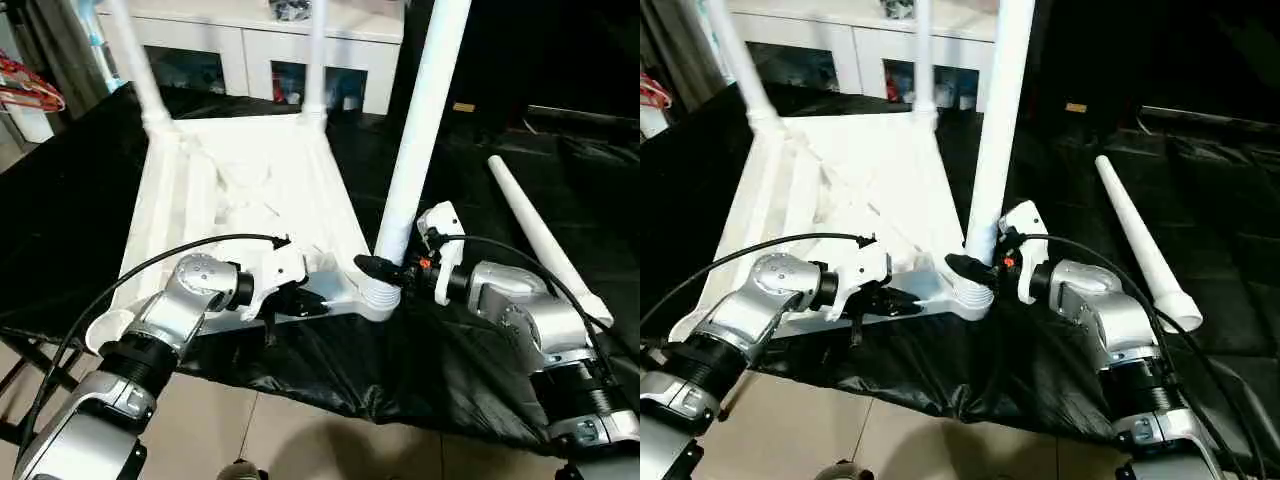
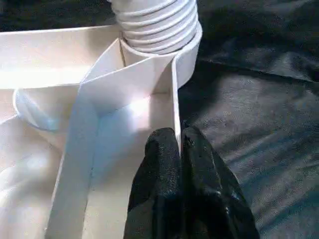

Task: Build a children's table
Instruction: Insert table leg to table base

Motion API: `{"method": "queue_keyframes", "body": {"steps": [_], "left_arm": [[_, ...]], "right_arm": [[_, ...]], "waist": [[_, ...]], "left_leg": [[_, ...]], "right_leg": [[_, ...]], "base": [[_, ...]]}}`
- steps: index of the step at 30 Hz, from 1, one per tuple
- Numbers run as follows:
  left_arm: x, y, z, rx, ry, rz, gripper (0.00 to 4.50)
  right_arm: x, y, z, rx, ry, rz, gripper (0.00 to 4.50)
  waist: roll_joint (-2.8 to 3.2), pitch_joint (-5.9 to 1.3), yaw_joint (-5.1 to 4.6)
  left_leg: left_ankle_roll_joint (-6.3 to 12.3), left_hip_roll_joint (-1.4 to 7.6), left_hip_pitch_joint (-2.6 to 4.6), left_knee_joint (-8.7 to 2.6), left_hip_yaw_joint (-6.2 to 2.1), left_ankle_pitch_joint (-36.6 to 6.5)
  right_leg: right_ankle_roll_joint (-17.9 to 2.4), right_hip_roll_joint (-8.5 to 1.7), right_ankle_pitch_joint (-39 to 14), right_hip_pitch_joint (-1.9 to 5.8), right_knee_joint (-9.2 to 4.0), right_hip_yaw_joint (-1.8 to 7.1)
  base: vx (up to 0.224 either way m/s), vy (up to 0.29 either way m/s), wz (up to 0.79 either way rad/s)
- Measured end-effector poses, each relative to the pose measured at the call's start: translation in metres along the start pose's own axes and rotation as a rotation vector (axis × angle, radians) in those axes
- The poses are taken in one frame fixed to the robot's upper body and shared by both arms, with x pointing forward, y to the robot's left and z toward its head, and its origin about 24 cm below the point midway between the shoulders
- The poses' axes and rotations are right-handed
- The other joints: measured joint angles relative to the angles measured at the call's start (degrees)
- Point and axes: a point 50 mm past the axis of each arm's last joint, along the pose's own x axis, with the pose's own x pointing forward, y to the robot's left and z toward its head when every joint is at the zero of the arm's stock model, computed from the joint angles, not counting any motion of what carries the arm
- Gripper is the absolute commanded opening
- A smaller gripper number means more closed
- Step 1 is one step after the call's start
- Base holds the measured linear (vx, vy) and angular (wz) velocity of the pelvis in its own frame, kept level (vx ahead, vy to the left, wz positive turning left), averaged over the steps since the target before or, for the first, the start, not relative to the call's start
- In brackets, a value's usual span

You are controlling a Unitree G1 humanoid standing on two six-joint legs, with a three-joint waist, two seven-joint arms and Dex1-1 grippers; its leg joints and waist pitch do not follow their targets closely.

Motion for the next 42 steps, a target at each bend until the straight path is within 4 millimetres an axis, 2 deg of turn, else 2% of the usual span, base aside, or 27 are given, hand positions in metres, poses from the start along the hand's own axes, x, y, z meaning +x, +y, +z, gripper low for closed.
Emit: {"method": "queue_keyframes", "body": {"steps": [11, 24, 31, 42], "left_arm": [[0.000, 0.002, -0.002, -0.004, -0.002, -0.001, 0.00], [0.008, 0.003, -0.001, -0.016, 0.001, 0.020, 0.00], [0.010, 0.003, -0.002, -0.015, -0.003, 0.012, 0.00], [0.009, 0.004, -0.004, -0.007, 0.008, 0.013, 0.00]], "right_arm": [[0.001, 0.000, -0.003, -0.005, -0.020, 0.001, 1.91], [-0.013, -0.002, -0.027, 0.111, -0.178, -0.104, 1.91], [-0.016, 0.007, -0.029, 0.044, -0.157, -0.122, 1.91], [-0.007, 0.009, -0.020, -0.108, -0.054, -0.068, 1.91]], "waist": [[0.02, -0.01, 0.00], [0.19, -0.12, 0.42], [0.41, -0.16, 0.59], [0.38, -0.18, 0.29]], "left_leg": [[0.00, 0.00, 0.10, -0.01, -0.01, 0.0], [0.00, -0.01, 0.34, -0.02, -0.05, 0.0], [0.00, -0.08, 0.75, -0.51, -0.05, 0.0], [0.00, -0.08, 0.94, -0.58, -0.05, 0.0]], "right_leg": [[0.0, 0.00, 0.0, 0.08, 0.02, 0.00], [0.2, -0.02, -0.1, 0.44, -0.06, -0.02], [0.3, -0.02, -0.2, 0.92, -0.60, -0.04], [0.3, -0.02, -0.2, 1.05, -0.69, -0.05]], "base": [[0.000, 0.000, 0.00], [0.000, 0.000, 0.00], [0.000, 0.000, 0.00], [0.000, 0.000, 0.00]]}}
